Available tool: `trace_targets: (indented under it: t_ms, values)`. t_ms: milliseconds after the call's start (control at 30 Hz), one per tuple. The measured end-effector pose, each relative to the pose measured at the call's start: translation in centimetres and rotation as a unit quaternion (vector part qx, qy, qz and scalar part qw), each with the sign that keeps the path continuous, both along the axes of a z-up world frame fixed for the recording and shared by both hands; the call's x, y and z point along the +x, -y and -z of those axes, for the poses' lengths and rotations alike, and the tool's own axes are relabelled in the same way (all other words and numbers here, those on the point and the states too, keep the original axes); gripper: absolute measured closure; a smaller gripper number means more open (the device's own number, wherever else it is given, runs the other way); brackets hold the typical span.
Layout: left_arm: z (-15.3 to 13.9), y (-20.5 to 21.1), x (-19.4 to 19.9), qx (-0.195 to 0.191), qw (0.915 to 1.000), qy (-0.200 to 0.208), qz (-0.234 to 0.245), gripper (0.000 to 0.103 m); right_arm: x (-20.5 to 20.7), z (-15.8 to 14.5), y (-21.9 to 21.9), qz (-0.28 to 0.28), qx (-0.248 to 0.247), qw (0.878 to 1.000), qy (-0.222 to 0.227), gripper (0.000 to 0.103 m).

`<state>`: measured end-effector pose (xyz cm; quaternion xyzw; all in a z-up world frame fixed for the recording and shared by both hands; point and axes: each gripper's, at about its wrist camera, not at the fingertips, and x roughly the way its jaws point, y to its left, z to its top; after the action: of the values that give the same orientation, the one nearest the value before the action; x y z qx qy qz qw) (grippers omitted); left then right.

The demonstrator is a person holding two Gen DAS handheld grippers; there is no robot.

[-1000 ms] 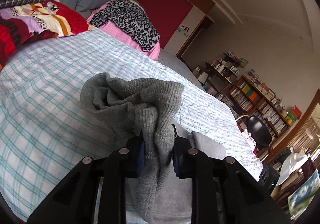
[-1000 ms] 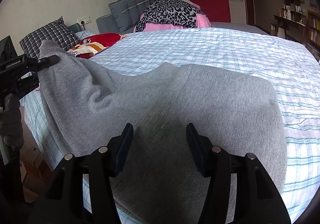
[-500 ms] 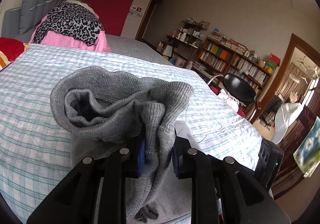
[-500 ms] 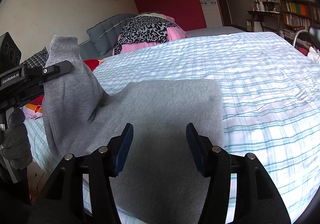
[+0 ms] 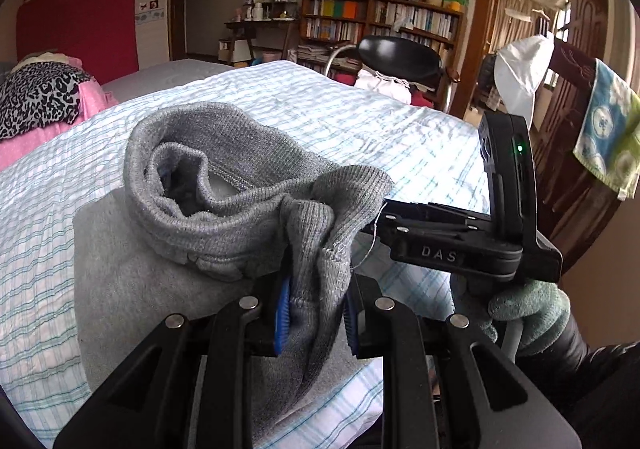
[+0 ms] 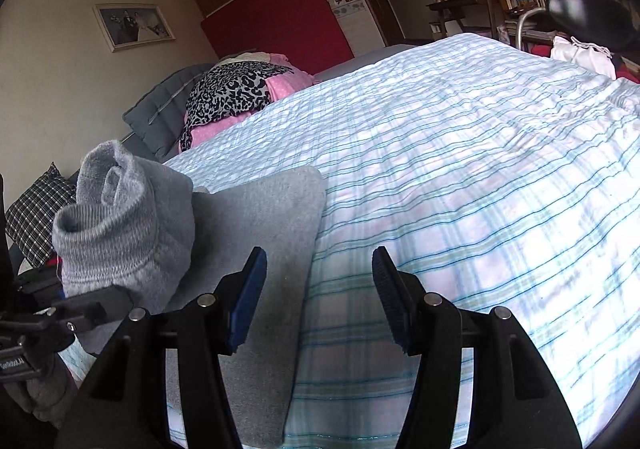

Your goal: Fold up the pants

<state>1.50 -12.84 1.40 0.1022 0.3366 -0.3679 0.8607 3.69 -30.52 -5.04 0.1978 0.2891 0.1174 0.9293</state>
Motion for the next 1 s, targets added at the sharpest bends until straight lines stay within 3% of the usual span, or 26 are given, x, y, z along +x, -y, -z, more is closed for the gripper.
trace_targets:
  t_ms: [100,167,233,633,700,767,900,1000]
  values:
    - [1.5,1.5,0.1,0.019,0.9997,-0.01,0.009,0.081,0.2,0.2,0.5,0.006,0.004,1.0,-0.001,0.046]
    - [2.4,1.9,0.3,0.018,0.9991,-0.033,0.018,0.065,0.2,0.4,0.7,0.011,0.006,1.0,-0.003,0.046]
    - [3.0,1.9,0.7,0.004,0.9979,-0.06,0.023,0.061,0.3,0.6,1.0,0.014,0.009,1.0,-0.005,0.046]
    - [1.4,-2.9,0.5,-0.048,0.9972,-0.058,0.006,0.058,-0.4,-0.5,1.7,-0.004,0.045,0.999,0.023,0.046]
    - [1.5,-3.9,0.6,-0.05,0.997,-0.059,-0.002,0.056,-0.7,-1.0,1.3,-0.02,0.06,0.997,0.038,0.033]
    - [1.8,-4.6,0.7,-0.051,0.9965,-0.065,-0.008,0.056,-0.9,-1.7,1.0,-0.038,0.074,0.995,0.053,0.027]
    - [2.8,-5.2,0.8,-0.048,0.9956,-0.08,-0.009,0.056,0.1,-3.2,0.1,-0.077,0.103,0.99,0.063,0.019]
    - [3.3,-5.7,0.6,-0.052,0.9953,-0.082,-0.008,0.055,1.3,-4.3,-1.2,-0.097,0.098,0.989,0.06,0.019]
